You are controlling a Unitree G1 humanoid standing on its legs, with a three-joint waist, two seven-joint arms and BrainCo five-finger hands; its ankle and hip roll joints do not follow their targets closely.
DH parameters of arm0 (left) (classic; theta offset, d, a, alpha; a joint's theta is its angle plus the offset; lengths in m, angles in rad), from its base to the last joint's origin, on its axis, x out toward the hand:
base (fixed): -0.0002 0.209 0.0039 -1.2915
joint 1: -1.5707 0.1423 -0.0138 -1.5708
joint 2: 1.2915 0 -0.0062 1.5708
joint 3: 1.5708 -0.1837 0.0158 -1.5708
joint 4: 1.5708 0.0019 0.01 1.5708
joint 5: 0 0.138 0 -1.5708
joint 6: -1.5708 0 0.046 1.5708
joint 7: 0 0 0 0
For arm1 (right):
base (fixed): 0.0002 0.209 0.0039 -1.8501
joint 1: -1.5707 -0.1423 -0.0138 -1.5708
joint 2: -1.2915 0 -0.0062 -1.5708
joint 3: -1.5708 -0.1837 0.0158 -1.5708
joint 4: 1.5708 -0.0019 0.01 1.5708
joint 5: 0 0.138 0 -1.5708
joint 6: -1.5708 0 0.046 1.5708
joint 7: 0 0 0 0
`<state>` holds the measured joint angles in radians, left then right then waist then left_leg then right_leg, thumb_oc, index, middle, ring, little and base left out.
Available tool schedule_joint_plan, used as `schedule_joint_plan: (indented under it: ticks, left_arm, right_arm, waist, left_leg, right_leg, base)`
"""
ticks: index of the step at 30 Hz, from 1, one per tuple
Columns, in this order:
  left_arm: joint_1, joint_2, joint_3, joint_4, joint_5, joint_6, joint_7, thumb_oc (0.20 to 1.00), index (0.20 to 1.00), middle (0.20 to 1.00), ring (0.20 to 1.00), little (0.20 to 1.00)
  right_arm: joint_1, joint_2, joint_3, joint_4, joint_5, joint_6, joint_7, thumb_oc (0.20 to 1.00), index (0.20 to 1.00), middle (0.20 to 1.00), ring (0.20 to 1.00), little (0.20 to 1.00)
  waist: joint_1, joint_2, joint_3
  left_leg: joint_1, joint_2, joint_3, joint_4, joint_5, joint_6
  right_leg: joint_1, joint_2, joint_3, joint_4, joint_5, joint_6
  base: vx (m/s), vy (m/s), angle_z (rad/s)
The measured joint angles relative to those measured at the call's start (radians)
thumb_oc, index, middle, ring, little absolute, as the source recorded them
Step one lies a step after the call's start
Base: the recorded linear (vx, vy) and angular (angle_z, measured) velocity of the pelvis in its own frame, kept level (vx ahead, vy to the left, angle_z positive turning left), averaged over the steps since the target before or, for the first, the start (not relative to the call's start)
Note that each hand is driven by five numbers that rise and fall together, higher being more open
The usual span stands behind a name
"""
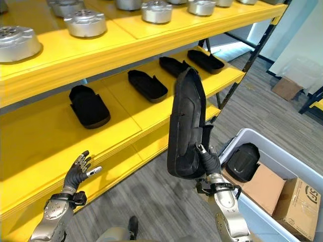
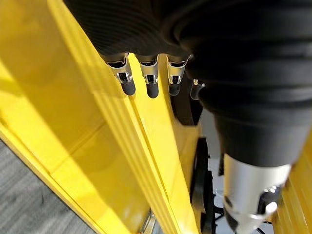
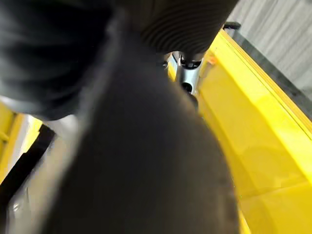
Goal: Move parts from the plastic box to the shelf.
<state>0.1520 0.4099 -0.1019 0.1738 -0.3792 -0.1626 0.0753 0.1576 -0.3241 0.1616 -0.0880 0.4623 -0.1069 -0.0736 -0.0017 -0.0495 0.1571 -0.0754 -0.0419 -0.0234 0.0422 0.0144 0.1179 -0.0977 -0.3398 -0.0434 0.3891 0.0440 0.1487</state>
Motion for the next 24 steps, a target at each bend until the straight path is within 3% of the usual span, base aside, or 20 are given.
schedule_joint_plan:
  ticks: [1,2,4,7,9,10,11,13,14,16,17,18,19,20,22,23,24]
  left_arm:
    - [-0.005,0.000,-0.005,0.002,0.000,0.001,0.000,1.000,1.000,1.000,1.000,1.000]
    - [-0.005,-0.010,-0.014,0.000,0.001,0.001,-0.001,1.000,1.000,1.000,1.000,1.000]
    - [-0.003,-0.022,-0.024,-0.001,0.001,0.001,-0.002,1.000,1.000,1.000,1.000,1.000]
    - [0.014,-0.043,-0.026,-0.002,0.001,0.002,-0.003,1.000,1.000,1.000,1.000,1.000]
    - [0.019,-0.051,-0.051,-0.002,0.001,0.003,-0.004,1.000,1.000,1.000,1.000,1.000]
    - [0.007,-0.070,-0.061,-0.004,0.008,0.003,-0.006,1.000,1.000,1.000,1.000,1.000]
    - [0.017,-0.082,-0.064,-0.010,0.007,0.002,-0.004,1.000,1.000,1.000,1.000,1.000]
    - [0.047,-0.082,-0.038,-0.053,0.006,0.002,-0.003,1.000,1.000,1.000,1.000,1.000]
    - [0.048,-0.082,-0.030,-0.054,0.005,0.000,-0.004,1.000,1.000,1.000,1.000,1.000]
    - [0.018,-0.074,-0.054,-0.049,-0.004,-0.002,-0.005,1.000,1.000,1.000,1.000,1.000]
    - [-0.005,-0.077,-0.051,-0.050,-0.014,-0.002,-0.009,1.000,1.000,1.000,1.000,1.000]
    - [-0.002,-0.077,-0.048,-0.050,-0.025,0.000,-0.010,1.000,1.000,1.000,1.000,1.000]
    - [0.002,-0.078,-0.045,-0.051,-0.026,0.000,-0.010,1.000,1.000,1.000,1.000,1.000]
    - [0.001,-0.077,-0.045,-0.040,-0.030,0.001,-0.010,1.000,1.000,1.000,1.000,1.000]
    - [-0.023,-0.080,-0.043,-0.023,-0.035,0.002,-0.008,1.000,1.000,1.000,1.000,1.000]
    - [-0.036,-0.089,-0.052,-0.009,-0.039,0.001,-0.004,1.000,1.000,1.000,1.000,1.000]
    - [-0.047,-0.095,-0.082,-0.003,-0.039,0.003,-0.006,1.000,1.000,1.000,1.000,1.000]
  right_arm:
    - [-0.001,0.002,0.006,0.006,0.004,0.002,0.005,0.200,0.200,0.200,0.200,0.200]
    - [0.007,-0.003,0.010,0.011,0.006,0.003,0.022,0.200,0.200,0.200,0.200,0.200]
    - [0.007,-0.007,0.010,0.023,0.019,0.003,0.028,0.200,0.200,0.200,0.200,0.200]
    - [0.014,-0.015,0.004,0.030,0.026,0.003,0.031,0.200,0.200,0.200,0.200,0.200]
    - [0.038,-0.021,-0.010,0.025,0.027,0.001,0.031,0.200,0.200,0.200,0.200,0.200]
    - [0.064,-0.022,-0.028,0.027,0.027,0.001,0.031,0.200,0.200,0.200,0.200,0.200]
    - [0.072,-0.034,-0.030,0.037,0.027,0.003,0.031,0.200,0.200,0.200,0.200,0.200]
    - [0.063,-0.058,-0.032,0.039,0.027,0.005,0.035,0.200,0.200,0.200,0.200,0.200]
    - [0.053,-0.088,-0.035,0.042,0.028,0.004,0.034,0.200,0.200,0.200,0.200,0.200]
    - [0.054,-0.108,-0.049,0.043,0.050,-0.004,0.030,0.200,0.200,0.200,0.200,0.200]
    - [0.065,-0.117,-0.057,0.041,0.061,-0.003,0.031,0.200,0.200,0.200,0.200,0.200]
    - [0.067,-0.115,-0.057,0.040,0.061,-0.002,0.032,0.200,0.200,0.200,0.200,0.200]
    - [0.070,-0.115,-0.056,0.039,0.063,-0.002,0.032,0.200,0.200,0.200,0.200,0.200]
    - [0.077,-0.115,-0.063,0.041,0.063,-0.001,0.034,0.200,0.200,0.200,0.200,0.200]
    - [0.085,-0.115,-0.080,0.043,0.064,0.000,0.033,0.200,0.200,0.200,0.200,0.200]
    - [0.086,-0.119,-0.100,0.059,0.063,-0.001,0.035,0.200,0.200,0.200,0.200,0.200]
    - [0.092,-0.126,-0.122,0.097,0.064,0.003,0.026,0.200,0.200,0.200,0.200,0.200]
  waist:
    - [-0.007,0.017,0.012]
    - [-0.011,0.016,0.013]
    - [-0.029,0.015,0.017]
    - [-0.047,-0.003,0.012]
    - [-0.072,-0.026,0.002]
    - [-0.077,-0.029,0.000]
    - [-0.072,-0.022,-0.001]
    - [-0.044,-0.006,0.001]
    - [-0.037,-0.001,0.004]
    - [-0.056,-0.028,0.026]
    - [-0.069,-0.038,0.035]
    - [-0.063,-0.038,0.035]
    - [-0.061,-0.038,0.035]
    - [-0.070,-0.028,0.034]
    - [-0.092,-0.023,0.037]
    - [-0.102,-0.006,0.041]
    - [-0.130,0.037,0.035]
  left_leg:
    - [0.020,0.014,-0.003,-0.019,0.014,-0.010]
    - [0.042,0.003,-0.003,-0.040,0.014,-0.004]
    - [0.052,0.000,-0.015,-0.047,0.013,-0.003]
    - [0.068,-0.016,-0.050,-0.064,0.010,-0.010]
    - [0.070,-0.039,-0.100,-0.073,0.010,-0.017]
    - [0.084,-0.054,-0.133,-0.079,0.010,-0.024]
    - [0.098,-0.050,-0.145,-0.075,0.004,-0.044]
    - [0.090,-0.031,-0.141,-0.035,-0.025,-0.083]
    - [0.068,-0.024,-0.117,0.050,-0.073,-0.097]
    - [-0.063,-0.044,-0.076,0.276,-0.104,-0.184]
    - [-0.114,0.047,0.049,0.329,-0.118,-0.163]
    - [-0.112,0.109,0.102,0.298,-0.119,-0.161]
    - [-0.108,0.144,0.113,0.279,-0.118,-0.161]
    - [-0.103,0.282,0.138,0.221,-0.096,-0.196]
    - [-0.091,0.391,0.166,0.151,-0.054,-0.232]
    - [-0.076,0.463,0.194,0.112,-0.029,-0.255]
    - [-0.046,0.550,0.242,0.067,0.018,-0.277]
  right_leg:
    - [-0.014,0.075,0.029,0.004,-0.054,-0.001]
    - [-0.075,0.160,0.017,0.001,-0.107,-0.035]
    - [-0.144,0.273,0.002,-0.014,-0.136,-0.068]
    - [-0.178,0.370,0.001,-0.126,-0.123,-0.075]
    - [-0.140,0.369,0.030,-0.224,-0.078,-0.071]
    - [-0.113,0.358,0.023,-0.255,-0.017,-0.093]
    - [-0.091,0.364,0.014,-0.282,0.013,-0.131]
    - [-0.060,0.380,-0.003,-0.322,0.016,-0.139]
    - [-0.028,0.391,-0.019,-0.320,-0.002,-0.169]
    - [-0.014,0.344,-0.084,-0.333,0.011,-0.254]
    - [-0.013,0.336,-0.109,-0.347,0.001,-0.249]
    - [-0.014,0.345,-0.116,-0.346,-0.013,-0.261]
    - [-0.014,0.346,-0.115,-0.343,-0.015,-0.264]
    - [-0.015,0.342,-0.142,-0.336,-0.021,-0.229]
    - [-0.022,0.336,-0.167,-0.321,-0.042,-0.249]
    - [-0.027,0.331,-0.183,-0.282,-0.056,-0.217]
    - [-0.041,0.323,-0.209,-0.215,-0.099,-0.201]
  base:
    - [0.11,0.113,0.17]
    - [0.09,0.064,0.18]
    - [0.08,0.014,0.19]
    - [0.09,-0.020,0.35]
    - [0.07,-0.066,0.84]
    - [0.09,-0.049,1.02]
    - [0.11,-0.058,0.70]
    - [0.03,-0.041,0.19]
    - [-0.06,0.004,0.42]
    - [-0.02,0.078,0.91]
    - [0.02,0.131,0.81]
    - [0.03,0.188,0.46]
    - [0.02,0.136,0.23]
    - [0.04,0.288,0.33]
    - [0.05,0.266,0.49]
    - [0.11,0.366,0.72]
    - [0.14,0.429,0.38]
